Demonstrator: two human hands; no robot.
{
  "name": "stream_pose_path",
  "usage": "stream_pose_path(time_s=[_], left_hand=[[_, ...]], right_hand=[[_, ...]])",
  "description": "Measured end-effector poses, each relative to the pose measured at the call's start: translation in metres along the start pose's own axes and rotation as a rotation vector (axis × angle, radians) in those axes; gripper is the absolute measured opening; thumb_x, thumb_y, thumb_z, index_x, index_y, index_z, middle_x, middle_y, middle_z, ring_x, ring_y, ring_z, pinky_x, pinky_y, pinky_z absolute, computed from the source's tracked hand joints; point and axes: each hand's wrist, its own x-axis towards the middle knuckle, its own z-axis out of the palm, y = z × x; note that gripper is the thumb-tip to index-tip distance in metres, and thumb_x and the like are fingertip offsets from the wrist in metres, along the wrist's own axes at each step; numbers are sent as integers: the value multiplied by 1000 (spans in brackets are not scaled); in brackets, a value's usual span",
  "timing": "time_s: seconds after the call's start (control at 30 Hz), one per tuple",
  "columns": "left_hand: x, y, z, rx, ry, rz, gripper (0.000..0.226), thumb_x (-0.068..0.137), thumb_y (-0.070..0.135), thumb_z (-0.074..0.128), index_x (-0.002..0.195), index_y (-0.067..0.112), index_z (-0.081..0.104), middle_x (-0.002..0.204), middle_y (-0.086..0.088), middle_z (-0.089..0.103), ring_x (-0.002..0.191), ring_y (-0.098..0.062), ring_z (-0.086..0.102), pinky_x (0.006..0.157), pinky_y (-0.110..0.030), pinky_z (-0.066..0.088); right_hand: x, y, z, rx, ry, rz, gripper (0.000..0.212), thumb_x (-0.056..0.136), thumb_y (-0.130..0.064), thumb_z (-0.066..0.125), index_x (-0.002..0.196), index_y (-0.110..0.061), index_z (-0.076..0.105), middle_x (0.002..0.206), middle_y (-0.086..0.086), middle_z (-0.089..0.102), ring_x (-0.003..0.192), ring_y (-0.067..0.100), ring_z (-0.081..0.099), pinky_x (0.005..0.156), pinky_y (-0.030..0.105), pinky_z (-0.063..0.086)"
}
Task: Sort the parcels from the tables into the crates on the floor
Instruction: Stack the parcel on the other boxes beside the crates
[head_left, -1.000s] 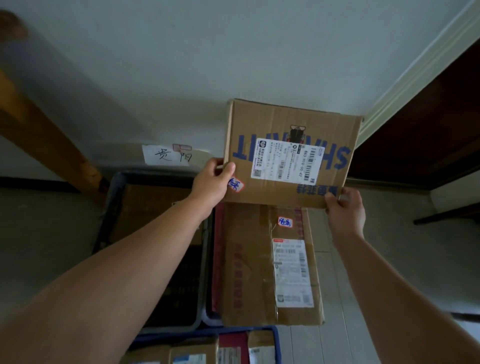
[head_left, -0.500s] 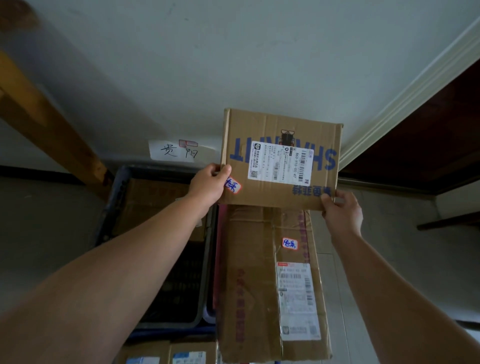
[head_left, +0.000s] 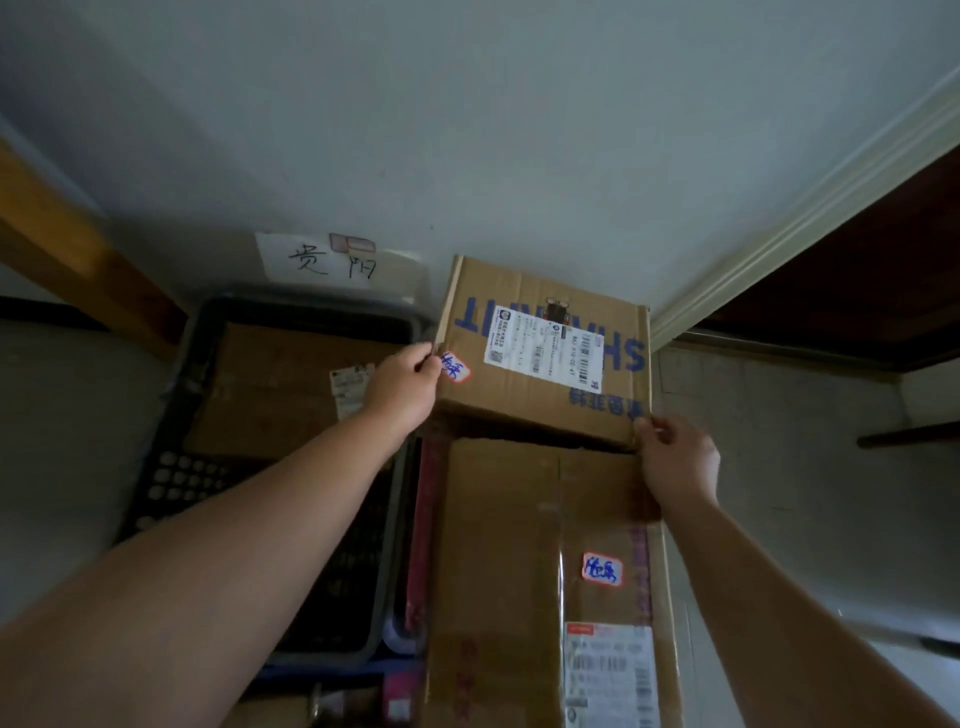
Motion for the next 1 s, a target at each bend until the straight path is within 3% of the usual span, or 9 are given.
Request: stream_pose_path(time_s=[0.17,0.27,0.33,0.43,0.63,0.73,0.8,0.9,1.0], left_hand=[[29,-3,19,-188,-92,-7,44,101,20,39,145,21,36,147,-2,41,133,-20,39,100,-24,31],[42,-18,28,-260,-84,-1,43,101,20,41,144,20,40,142,-4,48,128,-21,45,107,-29,34],[44,-23,31,-353,-56,34,40,100,17,42,139,18,46,132,-2,55,120,-18,51,101,-31,41],[44,-25,31,-422,-5,77,35,99,12,42,132,15,55,125,-3,60,111,-14,54,90,-23,41],[39,-24,27,-402,59,93,35,100,13,41,132,16,55,127,-3,60,114,-13,53,87,-21,40],[37,-25,29,-370,-16,33,38,101,18,39,138,21,49,134,-2,55,121,-17,50,81,-18,39],[35,-23,32,-326,-44,-19,39,102,22,36,140,24,46,132,-2,55,112,-17,53,81,-21,37],[32,-16,35,-240,-22,-58,38,102,26,35,137,22,48,122,-3,59,94,-16,56,75,-25,40],[27,-9,35,-157,-47,-129,42,100,39,35,131,15,52,126,-10,58,112,-28,54,84,-30,37]], right_hand=[[28,-1,13,164,14,108,25,94,-17,51,114,-22,66,92,1,62,73,13,58,62,25,46],[51,-11,20,143,-34,47,24,94,-15,49,97,-33,65,89,-1,66,75,17,61,68,31,53],[61,-15,23,144,-40,23,23,92,-15,50,94,-32,64,91,0,67,81,19,64,69,33,55],[64,-14,25,185,-31,18,21,93,-15,53,108,-24,66,86,-6,62,77,12,59,62,23,45],[60,-11,26,251,52,-12,24,93,-17,55,114,-17,67,98,-3,63,89,13,59,81,28,47],[57,-6,27,237,-15,-5,23,92,-15,56,112,-20,67,98,-1,67,82,14,62,71,27,50],[55,-2,27,234,-79,32,23,92,-15,56,111,-24,65,97,-1,67,80,13,63,65,26,50],[54,0,26,229,-184,81,29,94,-21,53,122,-26,61,110,1,67,95,20,65,84,38,54],[50,1,25,228,-248,75,31,98,-25,45,127,-27,54,117,3,62,102,24,61,90,42,51]])
